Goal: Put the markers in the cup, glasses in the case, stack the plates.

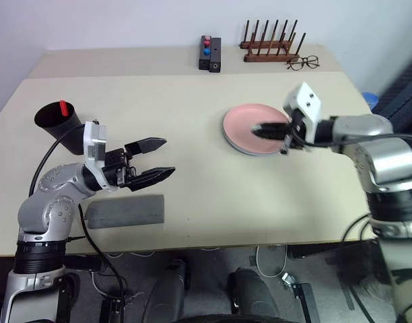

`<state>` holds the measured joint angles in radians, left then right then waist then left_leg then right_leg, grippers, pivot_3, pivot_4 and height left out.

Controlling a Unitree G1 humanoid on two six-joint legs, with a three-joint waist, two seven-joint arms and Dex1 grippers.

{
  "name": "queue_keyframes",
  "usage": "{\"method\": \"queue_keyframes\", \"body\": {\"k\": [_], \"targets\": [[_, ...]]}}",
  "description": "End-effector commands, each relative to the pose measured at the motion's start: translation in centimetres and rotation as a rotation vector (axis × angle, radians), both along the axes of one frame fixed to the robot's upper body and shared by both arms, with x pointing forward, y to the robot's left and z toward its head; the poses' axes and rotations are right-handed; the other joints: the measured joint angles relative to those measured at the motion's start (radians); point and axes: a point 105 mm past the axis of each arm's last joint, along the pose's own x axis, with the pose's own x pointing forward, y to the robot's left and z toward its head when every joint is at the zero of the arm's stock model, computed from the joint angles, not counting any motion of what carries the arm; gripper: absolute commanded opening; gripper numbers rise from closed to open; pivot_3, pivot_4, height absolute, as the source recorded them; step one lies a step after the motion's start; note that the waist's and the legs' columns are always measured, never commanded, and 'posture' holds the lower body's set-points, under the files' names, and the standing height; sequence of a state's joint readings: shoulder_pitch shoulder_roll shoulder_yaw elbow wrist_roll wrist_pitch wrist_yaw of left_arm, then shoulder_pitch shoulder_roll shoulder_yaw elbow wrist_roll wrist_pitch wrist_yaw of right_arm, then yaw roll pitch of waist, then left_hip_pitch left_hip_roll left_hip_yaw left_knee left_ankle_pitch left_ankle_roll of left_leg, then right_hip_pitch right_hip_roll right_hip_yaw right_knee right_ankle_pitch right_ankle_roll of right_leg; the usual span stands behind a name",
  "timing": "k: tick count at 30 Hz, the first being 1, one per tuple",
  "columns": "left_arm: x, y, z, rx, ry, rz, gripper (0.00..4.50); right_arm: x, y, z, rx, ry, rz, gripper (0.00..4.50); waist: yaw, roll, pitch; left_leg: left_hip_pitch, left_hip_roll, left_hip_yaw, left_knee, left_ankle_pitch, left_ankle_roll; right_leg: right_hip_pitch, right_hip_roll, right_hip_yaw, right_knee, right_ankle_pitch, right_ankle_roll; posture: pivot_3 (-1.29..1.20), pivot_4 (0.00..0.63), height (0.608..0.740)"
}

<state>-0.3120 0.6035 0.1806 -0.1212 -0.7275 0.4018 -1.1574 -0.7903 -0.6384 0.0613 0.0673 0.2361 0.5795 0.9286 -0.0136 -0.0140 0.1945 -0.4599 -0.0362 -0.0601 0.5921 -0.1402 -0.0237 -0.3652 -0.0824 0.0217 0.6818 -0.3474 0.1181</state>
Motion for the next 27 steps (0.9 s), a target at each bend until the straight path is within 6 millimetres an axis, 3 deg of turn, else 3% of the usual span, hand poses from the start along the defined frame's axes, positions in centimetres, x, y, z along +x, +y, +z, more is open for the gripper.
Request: {"method": "queue_keyframes", "body": {"k": [1, 4, 5, 9, 10, 14, 16, 20, 22, 27], "targets": [[0.2, 0.2, 0.9, -0.004, -0.081, 0.055, 4.5, 3.5, -1.6, -1.2, -0.073, -0.072, -0.194, 0.35, 0.006, 0.0, 0.0, 0.0, 0.0, 0.0, 0.0, 0.0, 0.0, -0.001, 0.0, 0.0, 0.0, 0.0, 0.0, 0.0, 0.15, 0.735], [0.5, 0.7, 1.1, -0.012, -0.103, 0.098, 4.5, 4.8, -2.2, -3.0, -0.175, -0.097, -0.259, 1.45, 0.008, 0.0, 0.0, -0.001, -0.002, 0.0, 0.0, 0.0, 0.0, -0.003, 0.0, -0.001, 0.0, 0.0, 0.0, 0.0, 0.15, 0.735], [0.6, 0.7, 1.1, -0.01, -0.105, 0.103, 4.5, 5.0, -2.4, -3.2, -0.178, -0.098, -0.267, 2.02, 0.004, 0.0, 0.0, -0.001, -0.002, 0.0, 0.0, 0.0, 0.0, -0.003, 0.0, 0.0, 0.0, 0.0, 0.0, 0.0, 0.15, 0.735], [0.4, 0.8, 1.2, -0.014, -0.098, 0.11, 4.5, 4.7, -2.2, -2.5, -0.175, -0.126, -0.24, 4.09, -0.006, 0.001, 0.0, -0.002, -0.001, 0.0, -0.001, 0.001, 0.0, -0.003, 0.002, 0.0, 0.002, 0.0, 0.0, 0.0, 0.15, 0.735], [0.5, 1.0, 1.2, -0.013, -0.1, 0.115, 4.5, 4.7, -2.0, -1.9, -0.137, -0.125, -0.229, 4.44, -0.007, 0.001, 0.0, -0.001, 0.0, 0.001, -0.001, 0.001, 0.0, -0.003, 0.003, 0.0, 0.002, 0.0, 0.0, 0.0, 0.15, 0.735], [0.7, 1.4, 1.5, -0.018, -0.101, 0.131, 4.5, 3.5, -0.7, 1.2, 0.066, -0.103, -0.123, 4.44, -0.005, 0.001, 0.0, -0.001, 0.0, 0.001, -0.001, 0.001, -0.001, -0.003, 0.003, 0.0, 0.003, 0.0, 0.0, 0.0, 0.15, 0.735], [0.9, 1.8, 1.4, -0.009, -0.109, 0.15, 4.5, 2.5, -0.4, 1.7, 0.094, -0.099, -0.052, 4.44, -0.004, 0.001, 0.0, -0.001, 0.0, 0.001, -0.001, 0.001, 0.0, -0.002, 0.003, 0.0, 0.003, 0.0, 0.0, 0.0, 0.15, 0.735], [1.0, 1.9, 1.3, -0.017, -0.112, 0.167, 4.5, -0.7, -0.2, 0.5, 0.057, -0.087, 0.118, 4.44, 0.004, 0.0, 0.0, -0.001, 0.0, 0.0, 0.0, 0.001, 0.0, -0.001, 0.003, -0.001, 0.002, 0.0, 0.0, 0.0, 0.15, 0.735], [0.9, 1.6, 1.1, -0.026, -0.11, 0.171, 4.5, -3.1, -0.6, 0.2, 0.107, -0.061, 0.221, 4.44, 0.006, 0.0, 0.0, -0.001, -0.001, -0.001, 0.0, 0.001, 0.0, 0.0, 0.002, -0.002, 0.001, 0.0, 0.0, 0.0, 0.15, 0.735], [0.1, 1.4, -0.1, -0.015, -0.049, 0.139, 4.5, -6.4, -2.2, -1.6, 0.072, -0.003, 0.286, 4.44, 0.0, 0.0, 0.0, 0.0, -0.001, -0.001, 0.0, 0.0, 0.0, 0.001, 0.0, -0.001, 0.001, 0.0, 0.0, 0.0, 0.15, 0.735]]}}
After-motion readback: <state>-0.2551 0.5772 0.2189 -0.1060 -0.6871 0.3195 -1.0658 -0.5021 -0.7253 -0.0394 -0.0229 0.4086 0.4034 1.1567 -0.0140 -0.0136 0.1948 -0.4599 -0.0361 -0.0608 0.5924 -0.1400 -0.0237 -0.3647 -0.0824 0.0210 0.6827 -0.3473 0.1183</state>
